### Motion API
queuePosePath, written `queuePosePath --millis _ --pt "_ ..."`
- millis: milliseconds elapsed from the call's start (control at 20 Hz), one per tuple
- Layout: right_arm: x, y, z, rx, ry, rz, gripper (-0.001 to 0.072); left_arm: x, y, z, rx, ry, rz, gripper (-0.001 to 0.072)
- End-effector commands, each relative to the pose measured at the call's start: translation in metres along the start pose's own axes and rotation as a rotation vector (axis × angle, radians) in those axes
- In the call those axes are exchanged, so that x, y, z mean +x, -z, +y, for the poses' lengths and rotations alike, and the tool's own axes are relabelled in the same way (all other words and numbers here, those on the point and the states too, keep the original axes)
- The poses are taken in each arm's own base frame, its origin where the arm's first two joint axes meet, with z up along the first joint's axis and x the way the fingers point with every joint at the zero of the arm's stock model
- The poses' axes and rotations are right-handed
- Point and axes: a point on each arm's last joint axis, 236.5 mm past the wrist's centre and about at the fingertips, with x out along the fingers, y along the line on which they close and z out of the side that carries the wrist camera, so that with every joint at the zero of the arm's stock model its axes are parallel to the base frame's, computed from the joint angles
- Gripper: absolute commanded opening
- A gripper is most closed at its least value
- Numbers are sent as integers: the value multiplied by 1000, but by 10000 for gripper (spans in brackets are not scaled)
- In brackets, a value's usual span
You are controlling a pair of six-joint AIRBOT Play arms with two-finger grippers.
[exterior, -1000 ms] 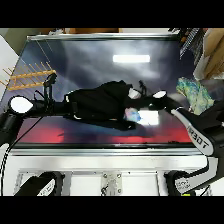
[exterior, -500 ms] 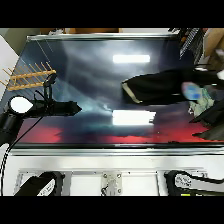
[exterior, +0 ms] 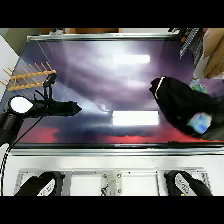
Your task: Fold the clothes and pants, and hang the long-sleeved shirts on hangers.
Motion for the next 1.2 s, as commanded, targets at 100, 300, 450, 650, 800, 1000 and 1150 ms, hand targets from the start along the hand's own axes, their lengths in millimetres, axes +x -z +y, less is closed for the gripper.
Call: queuePosePath --millis 100,300,450,650,800,1000,1150 --pt "13 131 0 14 -9 270 21 0 1 0 0 -1 2 36" --pt "13 147 1 -47 8 310 85 0 2 0 0 0 6 36" --pt "9 146 0 -93 6 315 703 0 3 0 1 0 13 36" --pt "-51 82 -6 -309 45 162 703 0 8 -1 6 3 32 36" --pt "-120 36 32 -391 -83 -50 703 0 7 -1 6 3 30 36" --pt "-159 67 113 -494 -411 -55 701 0 7 -1 5 4 29 36" --pt "-154 118 155 -636 -517 68 701 0 7 -1 4 5 28 36"
